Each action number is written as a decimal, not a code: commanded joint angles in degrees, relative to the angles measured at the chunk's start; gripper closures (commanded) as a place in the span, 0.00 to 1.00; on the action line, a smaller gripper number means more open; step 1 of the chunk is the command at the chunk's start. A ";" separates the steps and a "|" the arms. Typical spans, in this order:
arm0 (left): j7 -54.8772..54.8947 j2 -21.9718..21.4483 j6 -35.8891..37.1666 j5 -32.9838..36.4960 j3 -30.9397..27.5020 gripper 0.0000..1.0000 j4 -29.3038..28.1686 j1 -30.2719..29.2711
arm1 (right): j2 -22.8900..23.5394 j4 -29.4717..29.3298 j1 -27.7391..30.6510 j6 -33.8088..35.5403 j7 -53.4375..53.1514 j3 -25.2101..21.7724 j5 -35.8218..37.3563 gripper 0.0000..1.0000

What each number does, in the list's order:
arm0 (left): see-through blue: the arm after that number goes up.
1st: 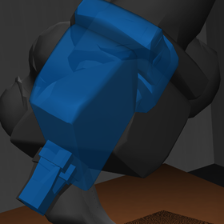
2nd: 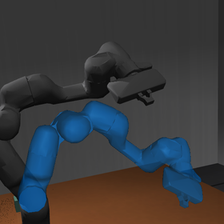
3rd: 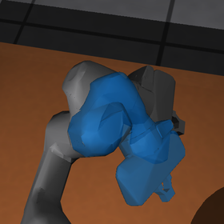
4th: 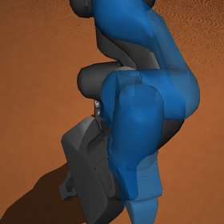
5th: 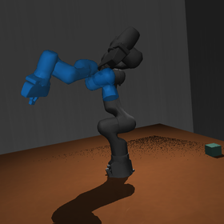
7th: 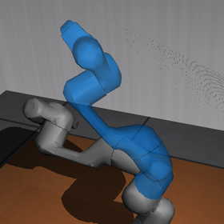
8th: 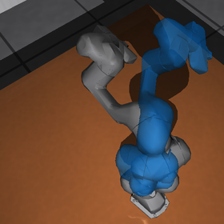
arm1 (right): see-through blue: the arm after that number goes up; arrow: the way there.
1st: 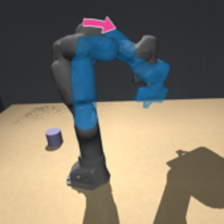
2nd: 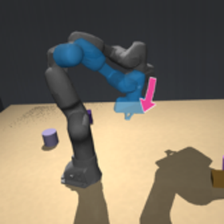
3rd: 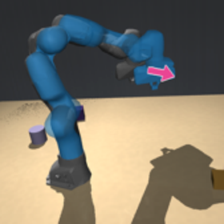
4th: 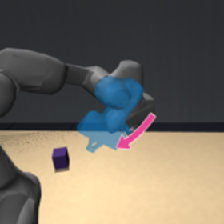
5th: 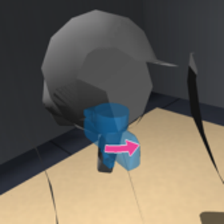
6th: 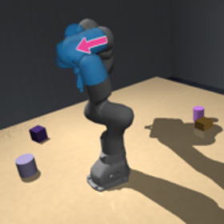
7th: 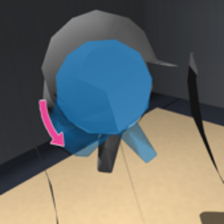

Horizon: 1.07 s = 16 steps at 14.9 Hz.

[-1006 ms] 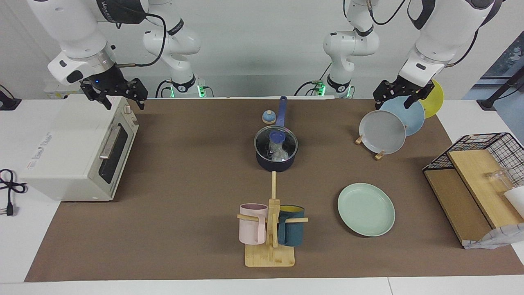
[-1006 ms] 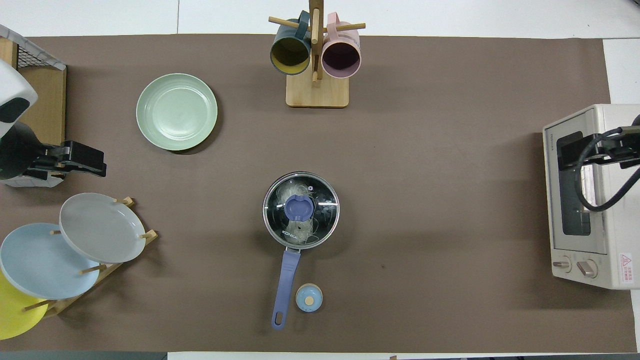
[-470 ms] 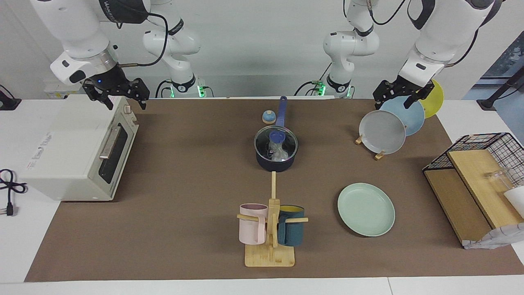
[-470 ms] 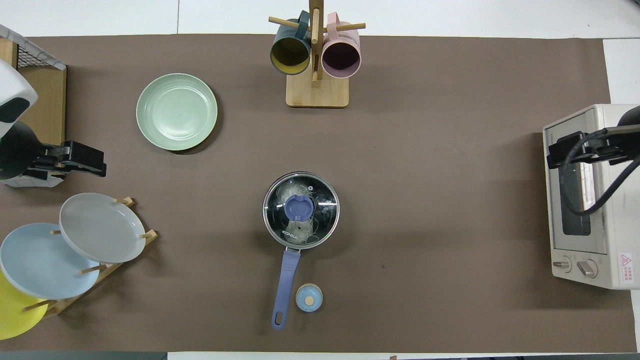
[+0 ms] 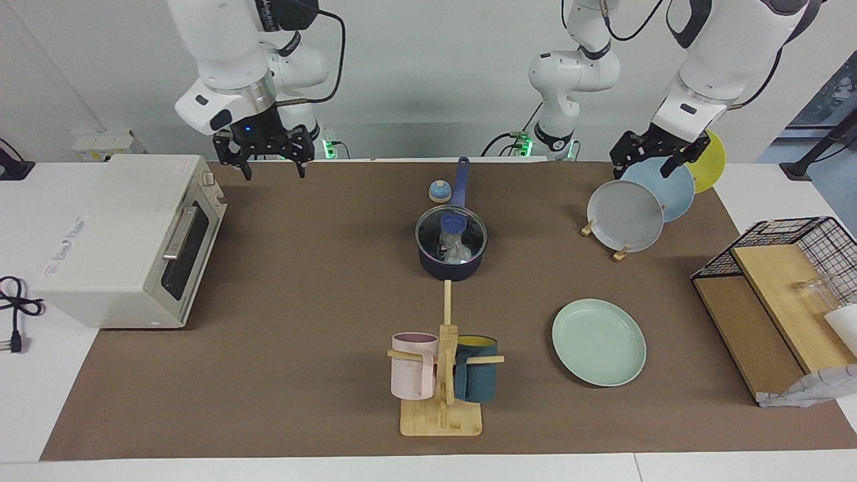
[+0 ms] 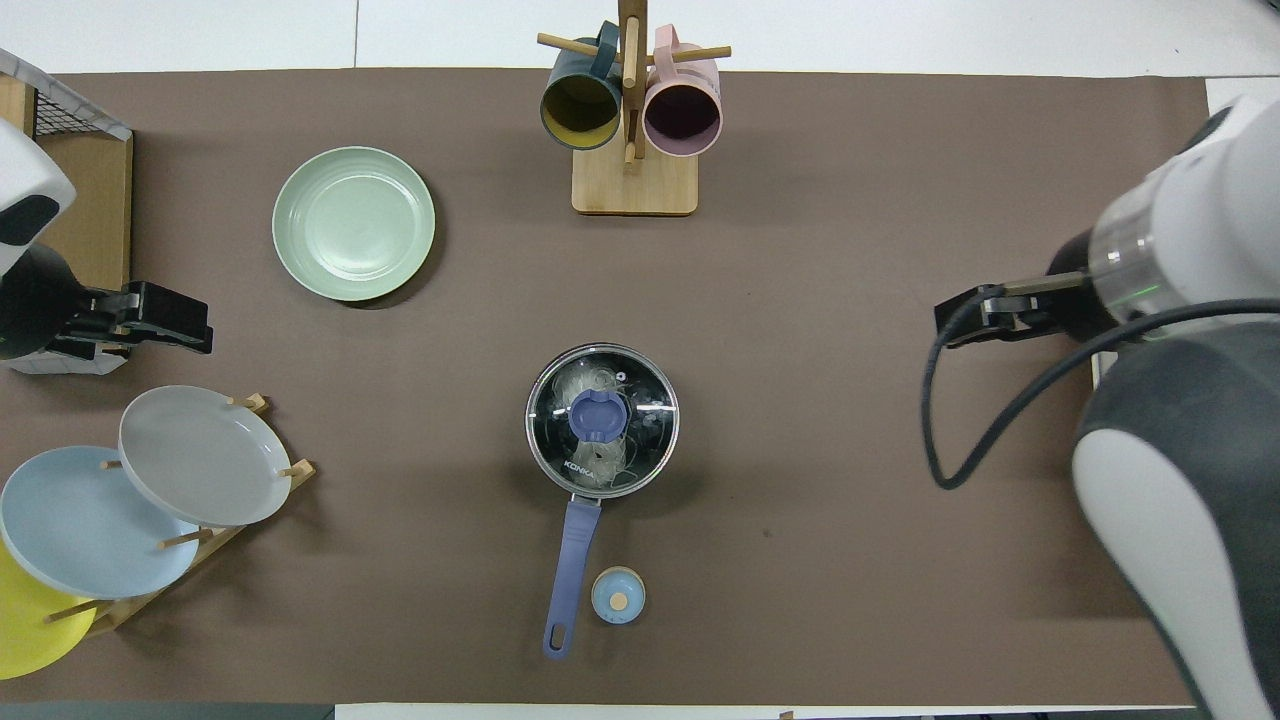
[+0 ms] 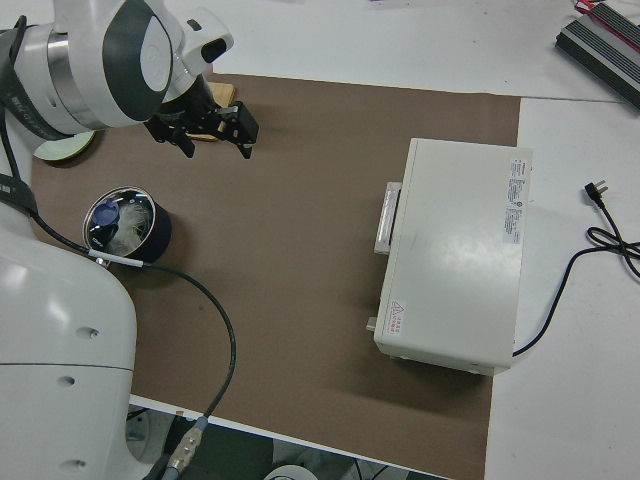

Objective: Transfer vermicelli from pot to plate
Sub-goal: 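Reach the right gripper over the glass lid on the pot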

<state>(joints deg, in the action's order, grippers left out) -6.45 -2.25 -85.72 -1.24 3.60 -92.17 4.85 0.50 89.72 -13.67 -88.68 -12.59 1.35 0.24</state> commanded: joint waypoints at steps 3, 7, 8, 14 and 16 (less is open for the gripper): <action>-0.50 -0.57 0.12 1.15 0.36 0.00 -0.11 -0.46 | 5.38 -0.94 -8.37 -6.06 -13.67 -0.21 -1.38 0.00; -0.50 -0.57 0.12 1.15 0.36 0.00 -0.11 -0.46 | 8.11 -1.21 -14.17 -9.50 -20.81 -0.21 -1.56 0.00; -0.50 -0.57 0.12 1.15 0.36 0.00 -0.11 -0.46 | 8.89 -1.12 -15.67 -9.58 -21.51 -0.21 -1.47 0.00; -0.50 -0.57 0.12 1.15 0.36 0.00 -0.11 -0.46 | 11.97 0.81 -20.69 -16.07 -24.23 -0.21 -1.38 0.00; -0.50 -0.57 0.12 1.15 0.36 0.00 -0.11 -0.46 | 12.15 1.95 -22.79 -18.98 -26.69 -0.21 -1.38 0.00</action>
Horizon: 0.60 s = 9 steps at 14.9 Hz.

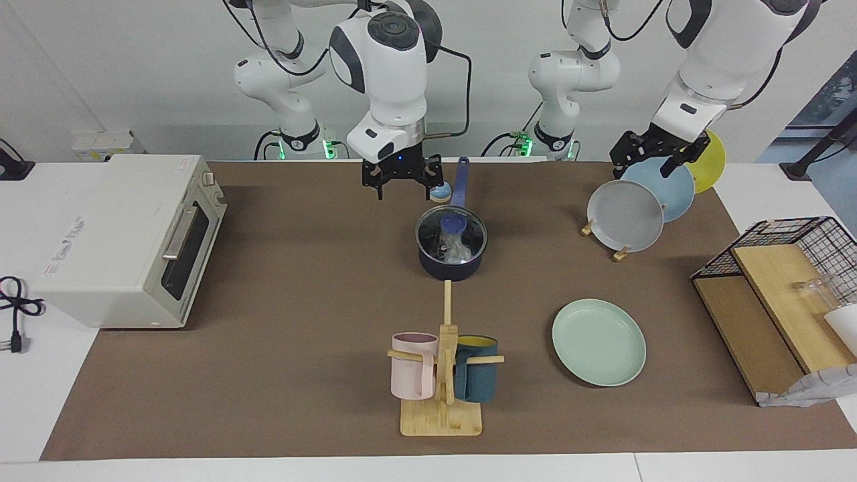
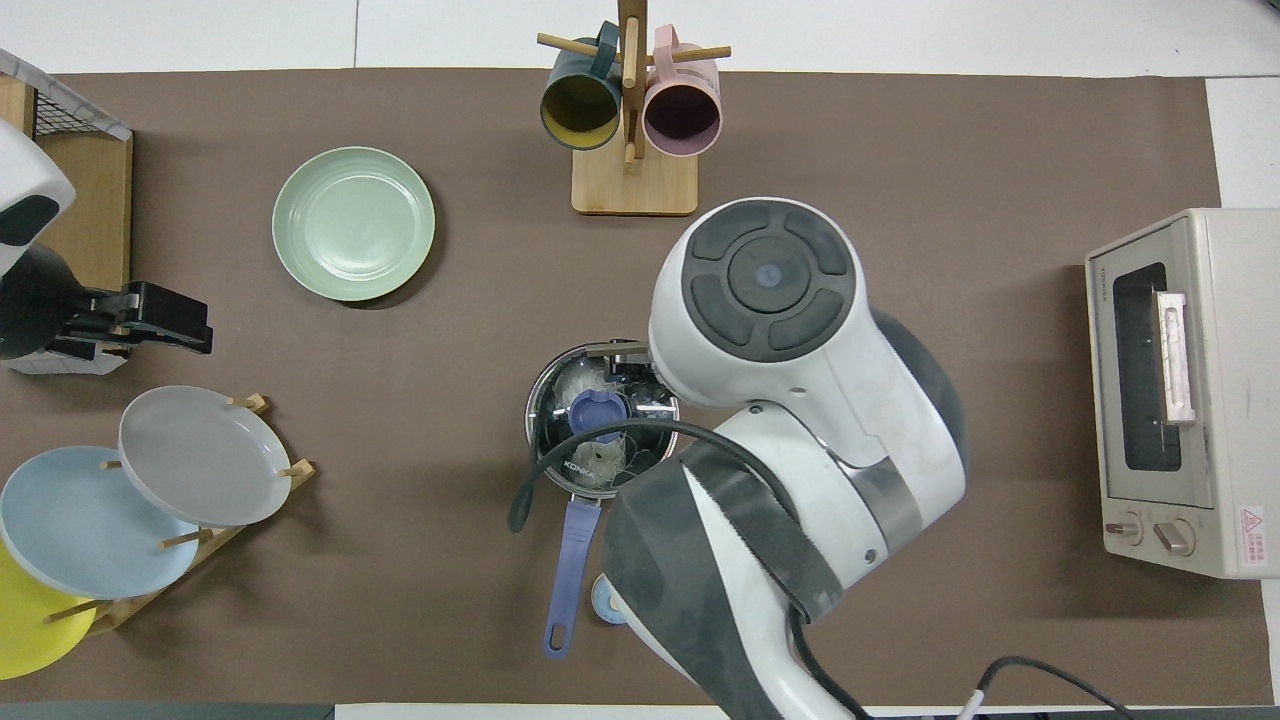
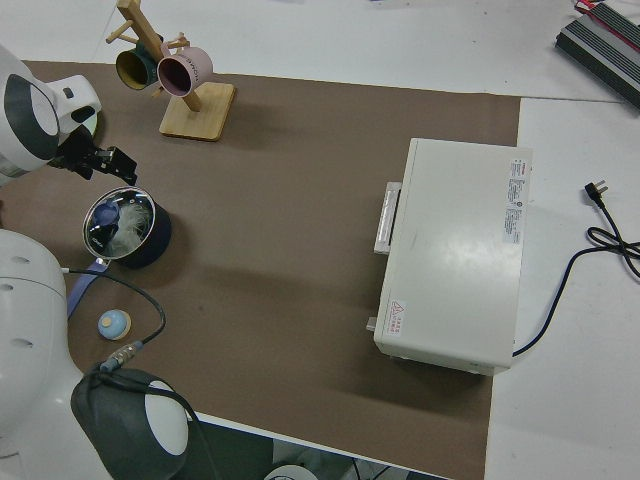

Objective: Transfer vermicelli from pot to plate
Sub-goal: 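Reach the right gripper over the glass lid on the pot, then grasp the blue knob of the glass lid with the right gripper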

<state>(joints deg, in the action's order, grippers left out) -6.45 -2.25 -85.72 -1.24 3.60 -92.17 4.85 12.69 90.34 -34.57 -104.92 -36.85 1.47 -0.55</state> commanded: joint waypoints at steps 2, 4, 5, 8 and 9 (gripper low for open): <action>-0.49 -0.57 0.12 1.15 0.36 0.00 -0.12 -0.46 | 1.01 1.60 -4.27 -3.71 -4.72 -0.33 -0.15 0.00; -0.49 -0.57 0.12 1.15 0.36 0.00 -0.12 -0.46 | 1.63 1.86 -5.50 -5.10 -5.43 -0.33 0.29 0.00; -0.49 -0.57 0.12 1.15 0.36 0.00 -0.12 -0.46 | 1.89 1.86 -5.77 -5.38 -5.60 -0.33 0.29 0.00; -0.49 -0.57 0.12 1.15 0.36 0.00 -0.12 -0.46 | 3.48 2.99 -6.91 -7.22 -5.79 -0.33 3.61 0.00; -0.49 -0.57 0.12 1.15 0.36 0.00 -0.12 -0.46 | 3.83 4.31 -6.91 -9.40 -5.78 -0.33 4.33 0.00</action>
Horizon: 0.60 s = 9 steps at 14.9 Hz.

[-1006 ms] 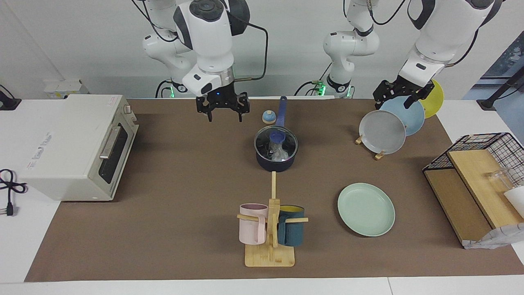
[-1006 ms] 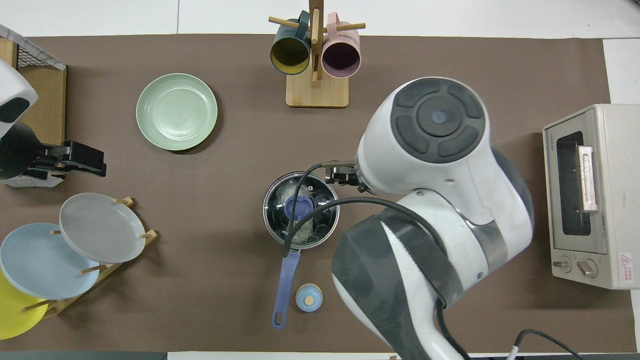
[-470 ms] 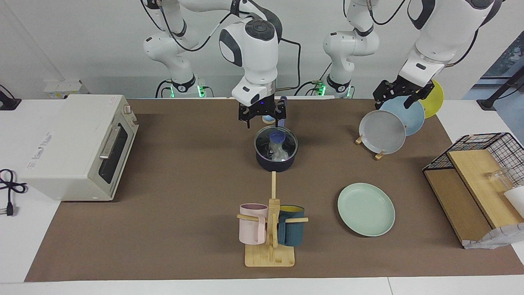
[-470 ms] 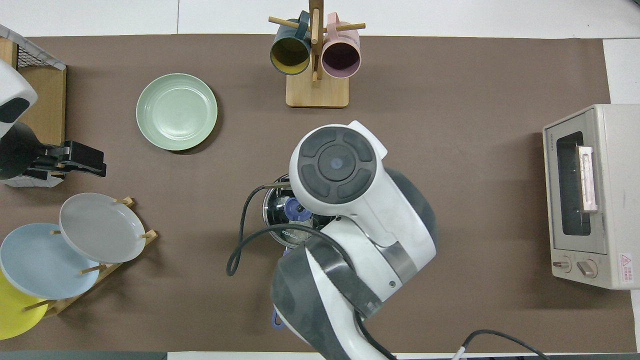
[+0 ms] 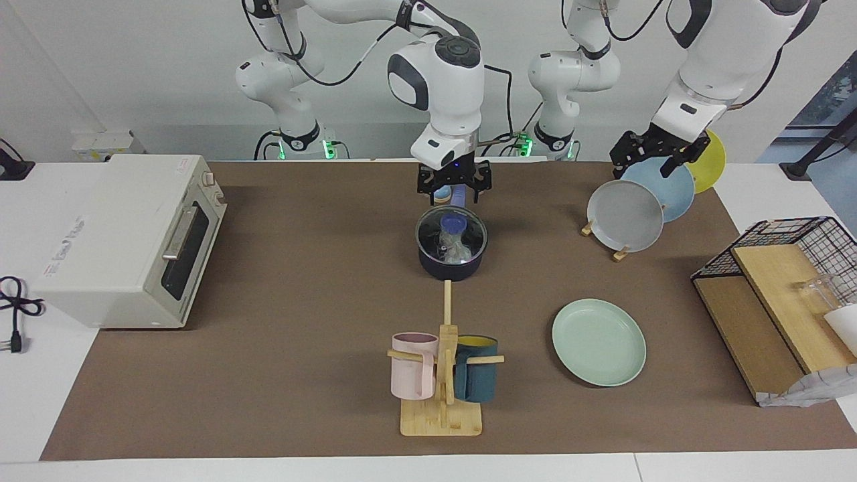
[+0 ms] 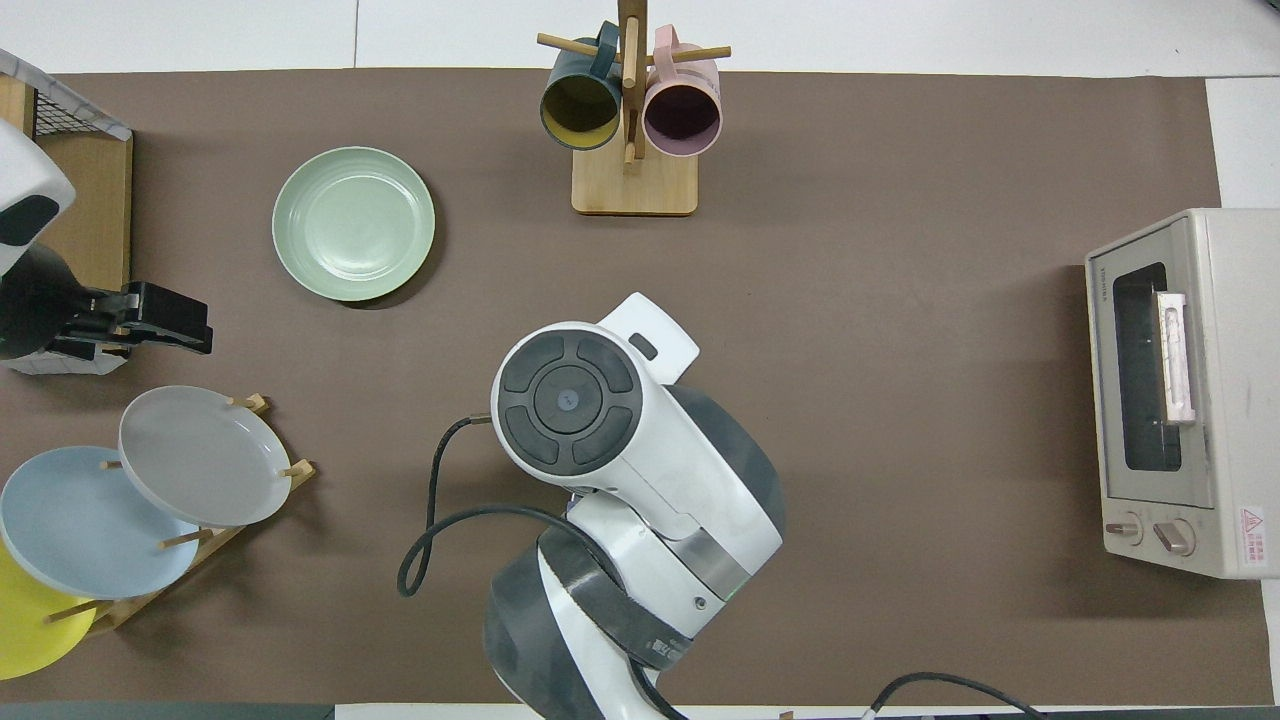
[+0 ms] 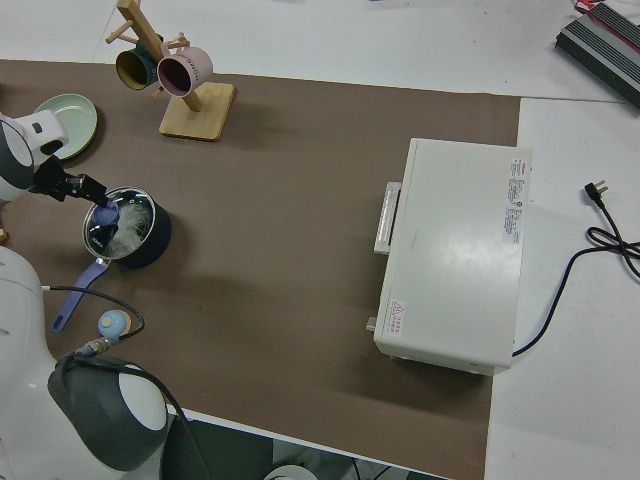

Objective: Transfer vermicelli from pot to plate
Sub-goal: 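Grasp the blue knob of the glass lid with the right gripper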

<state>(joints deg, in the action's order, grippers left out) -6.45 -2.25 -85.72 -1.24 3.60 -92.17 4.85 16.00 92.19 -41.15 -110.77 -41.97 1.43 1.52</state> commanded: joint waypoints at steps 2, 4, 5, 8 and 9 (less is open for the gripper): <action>-0.49 -0.57 0.12 1.15 0.36 0.00 -0.12 -0.46 | 0.61 5.27 -0.51 -6.46 -0.83 -0.29 2.52 0.00; -0.49 -0.57 0.12 1.15 0.36 0.00 -0.12 -0.46 | 0.43 6.59 -0.43 -7.18 -0.40 -0.29 2.61 0.00; -0.49 -0.57 0.12 1.15 0.36 0.00 -0.12 -0.46 | 0.26 7.29 -0.51 -7.53 -0.39 -0.29 2.61 0.00; -0.49 -0.57 0.12 1.15 0.36 0.00 -0.12 -0.46 | -0.27 9.14 -0.60 -8.67 -0.39 -0.29 2.61 0.06; -0.49 -0.57 0.12 1.15 0.36 0.00 -0.12 -0.46 | -0.27 9.23 -0.69 -8.67 -0.39 -0.29 2.61 0.08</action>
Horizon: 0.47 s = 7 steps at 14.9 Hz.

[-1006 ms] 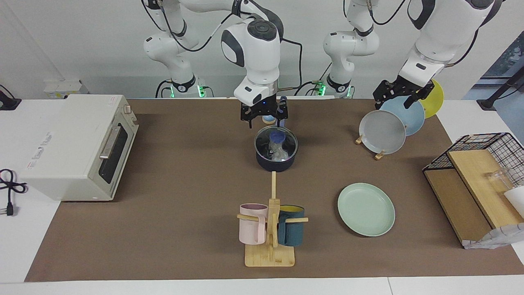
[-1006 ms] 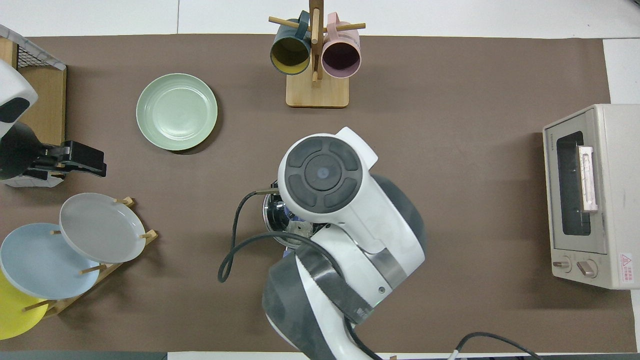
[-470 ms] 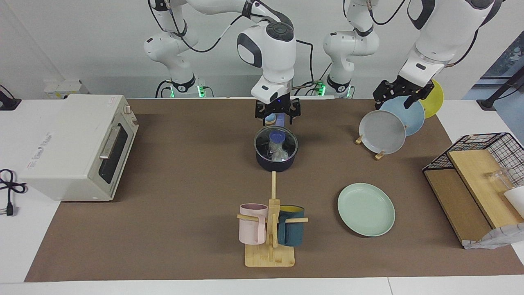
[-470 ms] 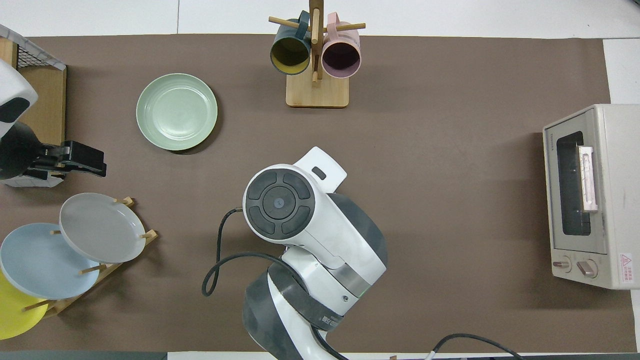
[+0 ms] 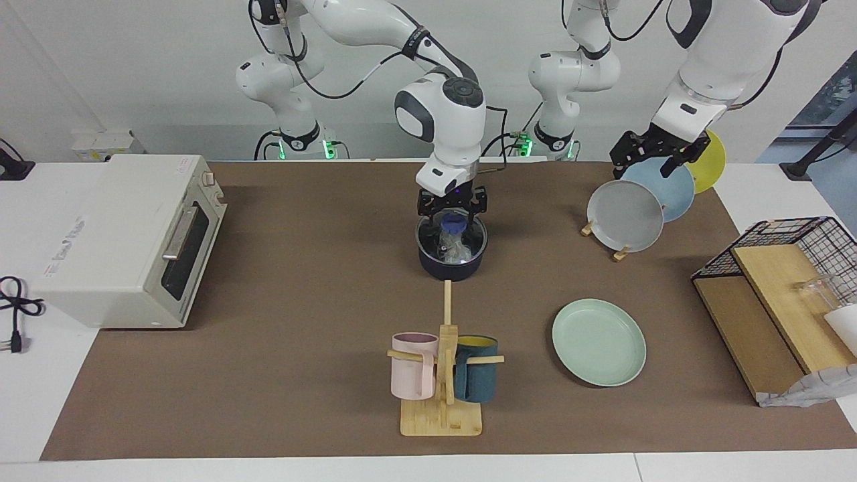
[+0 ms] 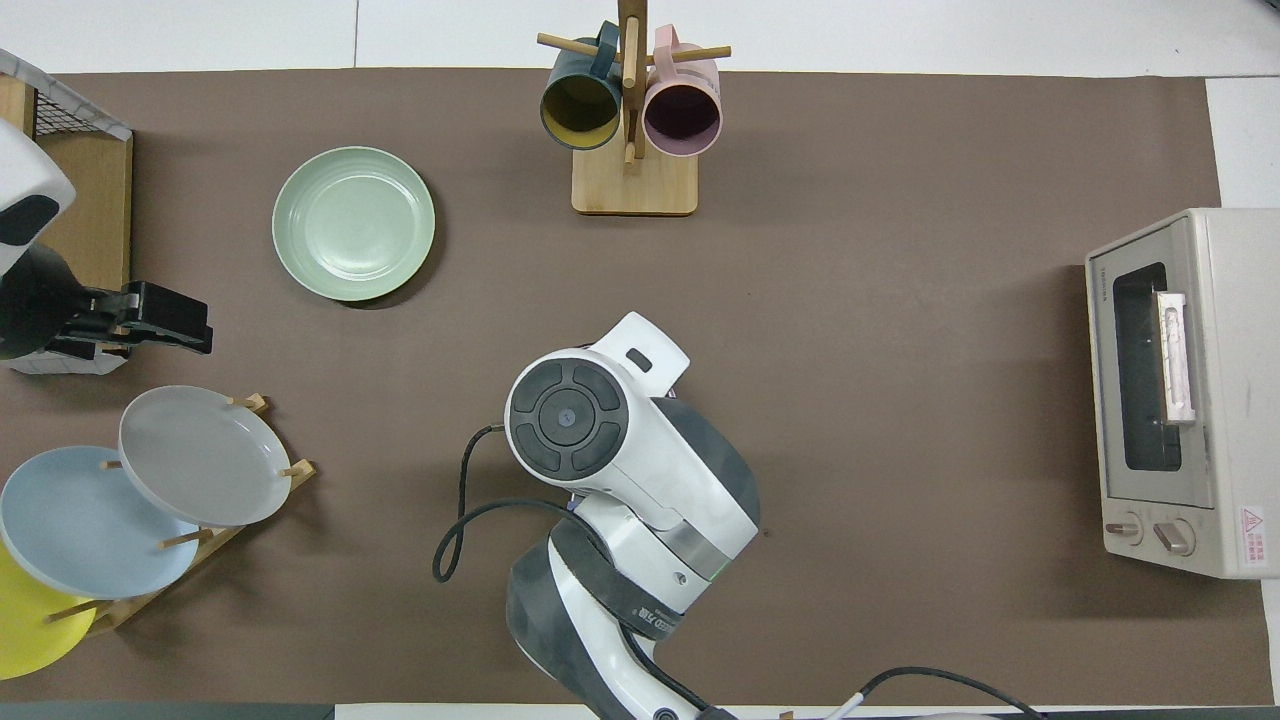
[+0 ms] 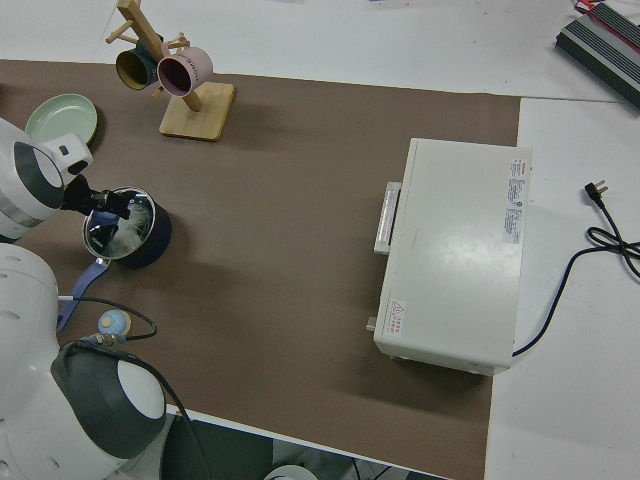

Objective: Transfer vermicelli from pot to plate
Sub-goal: 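Grasp the blue knob of the glass lid with the right gripper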

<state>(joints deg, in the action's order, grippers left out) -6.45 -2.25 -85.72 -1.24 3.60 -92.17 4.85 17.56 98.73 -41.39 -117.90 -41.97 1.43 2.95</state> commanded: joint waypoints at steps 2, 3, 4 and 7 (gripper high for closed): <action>-0.49 -0.57 0.12 1.15 0.36 0.00 -0.12 -0.46 | -1.83 2.78 -0.45 -1.63 -0.48 -0.20 1.18 0.08; -0.49 -0.57 0.12 1.15 0.36 0.00 -0.12 -0.46 | -1.74 2.70 -0.88 -1.63 -0.48 -0.20 1.18 0.08; -0.58 -0.57 0.12 1.15 0.36 0.00 -0.12 -0.46 | -1.74 2.70 -1.32 -1.63 -0.48 -0.29 1.18 0.08; -0.67 -0.65 0.12 1.15 0.36 0.00 -0.12 -0.46 | -1.65 2.44 -1.32 -1.63 -0.48 -0.29 1.18 0.17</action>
<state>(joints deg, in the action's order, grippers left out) -6.48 -2.25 -85.72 -1.24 3.60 -92.17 4.85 17.31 99.37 -42.44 -118.12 -41.97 1.44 2.97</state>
